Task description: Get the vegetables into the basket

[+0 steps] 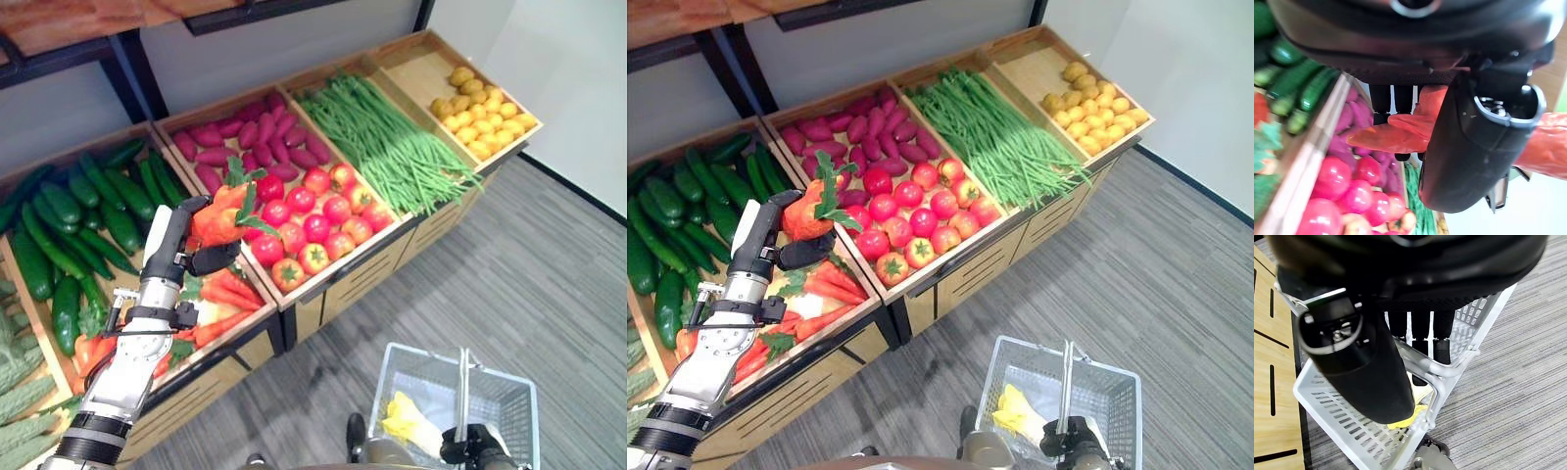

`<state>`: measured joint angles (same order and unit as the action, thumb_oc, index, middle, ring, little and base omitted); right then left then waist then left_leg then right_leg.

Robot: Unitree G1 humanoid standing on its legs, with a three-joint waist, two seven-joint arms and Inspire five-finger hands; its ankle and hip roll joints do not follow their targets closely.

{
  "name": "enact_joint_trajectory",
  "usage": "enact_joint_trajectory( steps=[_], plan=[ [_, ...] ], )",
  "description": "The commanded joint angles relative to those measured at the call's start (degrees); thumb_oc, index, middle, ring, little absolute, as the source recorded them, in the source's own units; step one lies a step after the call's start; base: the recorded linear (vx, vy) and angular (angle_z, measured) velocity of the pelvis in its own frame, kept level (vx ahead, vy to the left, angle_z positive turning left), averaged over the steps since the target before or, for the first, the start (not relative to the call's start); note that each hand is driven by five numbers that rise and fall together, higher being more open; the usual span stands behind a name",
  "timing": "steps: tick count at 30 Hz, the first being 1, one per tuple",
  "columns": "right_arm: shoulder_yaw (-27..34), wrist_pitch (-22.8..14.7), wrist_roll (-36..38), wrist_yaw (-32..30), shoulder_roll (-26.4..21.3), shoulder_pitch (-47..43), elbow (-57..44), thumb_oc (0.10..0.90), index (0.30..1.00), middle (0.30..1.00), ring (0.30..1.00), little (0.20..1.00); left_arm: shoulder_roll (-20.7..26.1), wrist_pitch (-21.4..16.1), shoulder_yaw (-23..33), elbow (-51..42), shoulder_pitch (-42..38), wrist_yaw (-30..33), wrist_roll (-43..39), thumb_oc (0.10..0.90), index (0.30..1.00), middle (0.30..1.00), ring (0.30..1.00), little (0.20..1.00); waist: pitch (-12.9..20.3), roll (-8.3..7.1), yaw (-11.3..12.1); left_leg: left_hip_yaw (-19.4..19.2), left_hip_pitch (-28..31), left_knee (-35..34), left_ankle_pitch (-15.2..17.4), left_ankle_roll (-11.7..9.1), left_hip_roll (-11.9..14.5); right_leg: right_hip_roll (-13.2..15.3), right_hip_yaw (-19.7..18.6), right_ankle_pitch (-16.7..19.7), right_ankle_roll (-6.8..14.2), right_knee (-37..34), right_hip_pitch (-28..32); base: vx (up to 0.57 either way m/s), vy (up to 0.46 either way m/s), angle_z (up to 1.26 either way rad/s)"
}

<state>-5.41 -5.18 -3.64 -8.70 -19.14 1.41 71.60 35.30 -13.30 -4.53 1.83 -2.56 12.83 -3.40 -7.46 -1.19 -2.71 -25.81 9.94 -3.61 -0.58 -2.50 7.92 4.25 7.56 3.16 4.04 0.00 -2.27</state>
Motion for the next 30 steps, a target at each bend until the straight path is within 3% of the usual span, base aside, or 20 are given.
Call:
enact_joint_trajectory(
  steps=[1, 3, 8, 9, 10, 11, 12, 13, 14, 15, 21, 27, 30],
  plan=[
    [-2.01, -0.62, -0.64, -1.30, -2.91, 1.18, 1.81, 0.400, 0.300, 0.300, 0.300, 0.300, 1.23, -5.77, 3.58, -6.90, -4.75, 0.86, -1.83, 0.400, 0.300, 0.300, 0.300, 0.300, 2.79, -2.02, -0.15, 3.23, -4.62, 0.74, -0.84, -2.05, -1.12, 3.34, 2.34, -0.10, 3.80, 0.48, 1.37, -0.01, -0.192, -0.12],
    [-1.58, -0.71, -0.09, -1.67, -3.95, 1.31, 1.62, 0.400, 0.300, 0.300, 0.300, 0.300, -0.43, -5.91, 2.62, -7.36, -5.51, 0.62, -3.76, 0.400, 0.300, 0.300, 0.300, 0.300, 2.33, -0.63, -0.90, 3.81, -5.15, 1.53, -1.94, -3.29, 0.62, 1.76, 2.38, -1.37, 2.51, 0.94, 1.52, -0.03, -0.273, -0.15],
    [-1.59, -1.02, 0.44, -1.95, -5.16, 1.22, 1.47, 0.400, 0.300, 0.300, 0.300, 0.300, -1.33, -6.05, 0.85, -7.35, -7.29, 0.49, -4.42, 0.400, 0.300, 0.300, 0.300, 0.300, 1.43, 0.28, -1.19, 5.92, -7.21, 5.91, -2.66, -4.79, 2.55, 0.19, 2.66, -2.45, 0.87, 0.76, 2.53, -0.03, -0.176, -0.01],
    [-1.66, -1.07, 0.75, -2.38, -5.72, 0.56, 1.49, 0.400, 0.300, 0.300, 0.300, 0.300, -1.38, -5.93, 0.12, -7.48, -7.45, 0.57, -4.02, 0.400, 0.300, 0.300, 0.300, 0.300, 0.88, 0.59, -0.38, 10.94, -7.90, 6.62, -3.53, -5.16, 1.78, -0.35, 1.52, -2.60, 0.57, 0.56, 2.82, -0.01, -0.071, -0.01],
    [-1.63, -1.07, 0.75, -2.38, -5.71, 0.51, 1.50, 0.400, 0.300, 0.300, 0.300, 0.300, -1.37, -5.94, 0.10, -7.46, -7.52, 0.59, -4.01, 0.400, 0.300, 0.300, 0.300, 0.300, 0.95, 0.57, -0.42, 11.00, -8.13, 6.57, -3.77, -5.13, 1.75, -0.34, 1.57, -2.40, 0.52, 0.48, 2.64, -0.01, -0.027, -0.13],
    [-1.77, -1.07, 0.90, -2.38, -5.99, 0.16, 1.62, 0.400, 0.300, 0.300, 0.300, 0.300, -1.46, -5.92, 0.04, -7.43, -7.43, 0.75, -3.78, 0.400, 0.300, 0.300, 0.300, 0.300, 0.60, 0.57, 0.27, 15.42, -8.86, 6.37, -3.42, -4.97, 0.49, -0.36, 0.77, -2.37, 0.51, 0.29, 2.73, -0.03, -0.018, -0.30],
    [-2.27, -1.15, 0.76, -2.45, -6.30, -0.64, 1.97, 0.400, 0.300, 0.300, 0.300, 0.300, -1.65, -5.87, 0.90, -7.78, -6.81, 1.45, -3.34, 0.400, 0.300, 0.300, 0.300, 0.300, 0.48, 0.21, 1.60, 23.90, -10.89, 5.64, -1.53, -4.06, -2.19, -0.01, -1.28, -1.72, 0.69, -0.25, 2.05, -0.04, -0.023, -0.35],
    [-2.69, -1.15, 0.54, -2.40, -6.29, -1.05, 2.19, 0.400, 0.300, 0.300, 0.300, 0.300, -1.70, -5.96, 1.57, -8.21, -6.47, 1.91, -3.07, 0.400, 0.300, 0.300, 0.300, 0.300, 0.58, 0.18, 2.18, 27.23, -11.79, 5.09, -1.56, -3.67, -3.06, -0.07, -2.55, -1.16, 0.79, -0.51, 1.37, -0.04, -0.024, -0.37],
    [-2.74, -1.16, 0.54, -2.41, -6.30, -1.08, 2.23, 0.400, 0.300, 0.300, 0.300, 0.300, -1.71, -5.93, 1.63, -8.26, -6.41, 1.92, -3.06, 0.400, 0.300, 0.300, 0.300, 0.300, 0.65, 0.18, 2.12, 27.25, -11.85, 5.11, -1.53, -3.64, -3.08, -0.05, -2.54, -1.17, 0.81, -0.51, 1.32, -0.02, 0.003, -0.81],
    [-3.56, -1.26, 0.03, -2.20, -6.19, -1.42, 2.49, 0.400, 0.300, 0.300, 0.300, 0.300, -1.87, -6.30, 2.46, -8.17, -5.70, 2.55, -2.90, 0.400, 0.300, 0.300, 0.300, 0.300, 0.63, 0.16, 2.74, 30.32, -12.49, 5.02, -1.18, -3.02, -4.23, -0.48, -4.88, -0.44, 0.95, -0.72, 0.87, 0.02, 0.034, -0.79],
    [-3.57, -1.19, -0.20, -1.68, -5.58, -0.45, 2.30, 0.400, 0.300, 0.300, 0.300, 0.300, -1.11, -6.48, 2.65, -9.09, -4.78, 1.92, -3.18, 0.400, 0.300, 0.300, 0.300, 0.300, 1.29, 0.17, 1.99, 25.99, -9.25, 1.83, -0.79, -1.94, -3.88, 0.24, -5.79, 0.28, 2.01, -1.38, 1.19, 0.01, 0.133, -0.48],
    [-4.02, -0.91, -0.55, -0.94, -3.84, -0.36, 2.10, 0.400, 0.300, 0.300, 0.300, 0.300, 0.87, -6.65, 3.32, -9.56, -3.99, 1.45, -2.17, 0.400, 0.300, 0.300, 0.300, 0.300, 1.09, -1.42, 1.70, 21.41, -7.42, 1.28, 1.05, 0.18, -6.18, 2.68, -9.53, 2.16, 4.69, 0.49, -1.50, -0.04, 0.193, -0.41],
    [-4.61, -0.91, -0.87, -0.61, -2.72, -0.78, 1.37, 0.400, 0.300, 0.300, 0.300, 0.300, 1.46, -6.82, 2.93, -9.11, -3.87, 1.33, -1.43, 0.400, 0.300, 0.300, 0.300, 0.300, 0.52, -2.60, 1.25, 18.28, -7.10, 1.30, 1.92, 1.22, -7.41, 3.80, -11.82, 5.13, 6.82, 0.38, -4.07, -0.12, 0.201, -0.34]
  ],
)
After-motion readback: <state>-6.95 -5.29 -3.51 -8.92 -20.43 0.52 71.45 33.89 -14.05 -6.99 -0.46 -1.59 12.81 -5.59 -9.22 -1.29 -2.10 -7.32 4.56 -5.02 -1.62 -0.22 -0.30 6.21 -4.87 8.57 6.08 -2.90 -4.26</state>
